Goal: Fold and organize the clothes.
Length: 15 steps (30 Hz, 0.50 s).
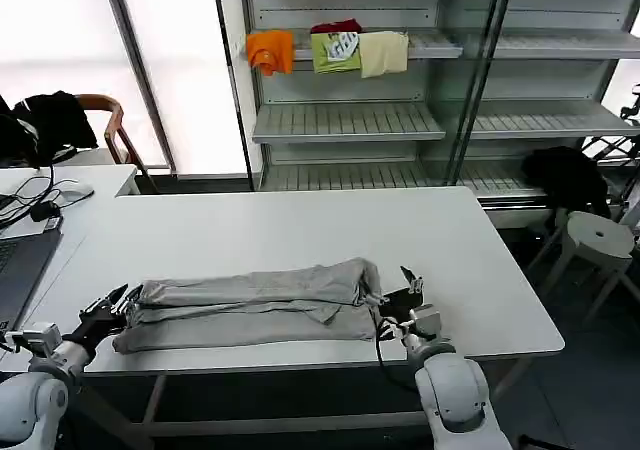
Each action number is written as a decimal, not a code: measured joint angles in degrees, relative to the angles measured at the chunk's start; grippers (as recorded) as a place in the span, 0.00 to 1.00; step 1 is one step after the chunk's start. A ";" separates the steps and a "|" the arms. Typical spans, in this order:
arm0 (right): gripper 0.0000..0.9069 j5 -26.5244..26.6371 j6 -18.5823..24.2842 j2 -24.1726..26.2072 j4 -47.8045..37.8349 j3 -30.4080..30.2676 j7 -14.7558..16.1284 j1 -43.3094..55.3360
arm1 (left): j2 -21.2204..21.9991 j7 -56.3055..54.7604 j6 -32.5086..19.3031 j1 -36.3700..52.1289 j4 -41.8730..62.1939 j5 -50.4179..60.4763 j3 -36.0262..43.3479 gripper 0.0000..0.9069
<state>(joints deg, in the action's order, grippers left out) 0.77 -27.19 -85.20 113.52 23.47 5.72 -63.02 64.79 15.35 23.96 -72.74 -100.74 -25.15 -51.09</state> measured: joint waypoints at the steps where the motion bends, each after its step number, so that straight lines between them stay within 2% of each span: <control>1: 1.00 1.02 0.25 -0.07 0.21 0.20 -0.37 0.35 | 0.38 -0.87 0.03 -0.47 -0.49 0.03 0.01 1.00; 8: 1.00 6.09 1.47 -0.81 1.39 0.72 -1.70 1.55 | 3.45 -6.51 0.56 -1.77 -1.92 0.19 1.17 1.00; 15: 1.00 8.11 1.97 -1.31 1.95 0.80 -1.85 1.85 | 5.35 -10.90 0.78 -1.62 -2.13 0.16 2.46 1.00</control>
<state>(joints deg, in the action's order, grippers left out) 8.87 -25.22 -86.51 115.47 24.27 3.87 -61.16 70.14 4.45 24.73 -74.36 -102.87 -24.99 -48.63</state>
